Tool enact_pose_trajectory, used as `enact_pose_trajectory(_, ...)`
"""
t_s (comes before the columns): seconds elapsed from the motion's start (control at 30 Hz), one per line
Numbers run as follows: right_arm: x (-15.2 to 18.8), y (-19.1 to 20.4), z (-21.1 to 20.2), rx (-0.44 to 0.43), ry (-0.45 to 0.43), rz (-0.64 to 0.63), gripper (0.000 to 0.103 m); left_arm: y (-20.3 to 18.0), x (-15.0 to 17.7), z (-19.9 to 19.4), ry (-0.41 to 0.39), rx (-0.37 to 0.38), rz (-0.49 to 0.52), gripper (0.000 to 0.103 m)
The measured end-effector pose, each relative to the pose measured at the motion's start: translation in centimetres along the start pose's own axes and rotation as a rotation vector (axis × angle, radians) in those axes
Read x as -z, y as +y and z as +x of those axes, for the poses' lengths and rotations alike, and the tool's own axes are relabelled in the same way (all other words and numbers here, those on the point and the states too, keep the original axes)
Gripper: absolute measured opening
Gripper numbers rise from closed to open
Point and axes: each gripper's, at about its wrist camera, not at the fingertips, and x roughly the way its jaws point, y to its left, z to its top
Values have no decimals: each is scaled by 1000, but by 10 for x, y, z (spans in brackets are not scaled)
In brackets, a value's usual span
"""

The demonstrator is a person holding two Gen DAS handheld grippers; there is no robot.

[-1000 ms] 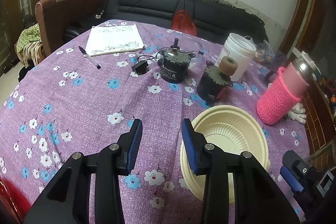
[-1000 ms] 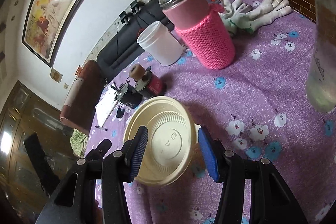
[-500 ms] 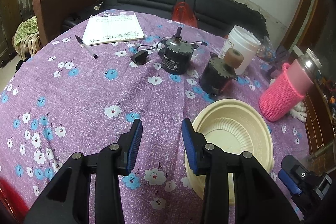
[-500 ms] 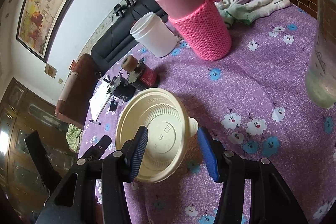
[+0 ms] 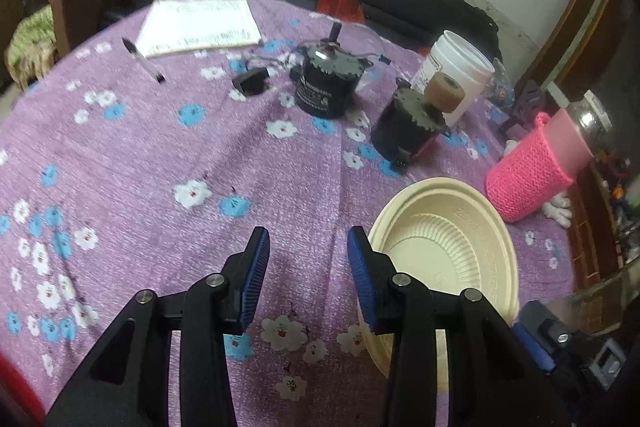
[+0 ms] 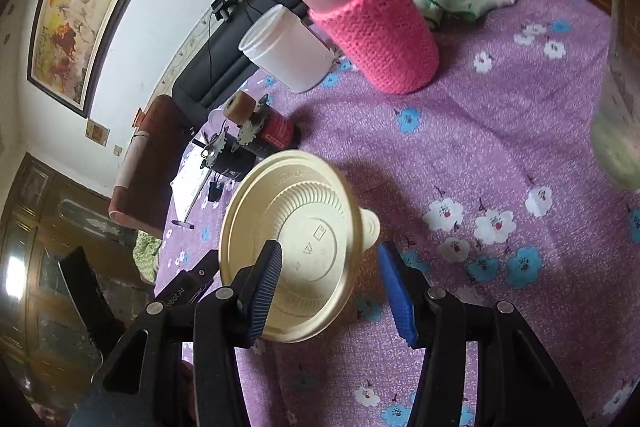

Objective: Organize plates and bowls

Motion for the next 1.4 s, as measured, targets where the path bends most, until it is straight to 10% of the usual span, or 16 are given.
enact_pose_trajectory(0.13,0,1,0,-10,10,6,53,3,-4,-8,6,42,-24,39)
enact_pose_trajectory(0.23,-1,5,-5,4,13,-17,53,3,-6,-14,-18,26,-15,60)
enact_pose_trajectory(1.4,8,1,22,71,75,-14,53,-13,6,13,161,112,14,61)
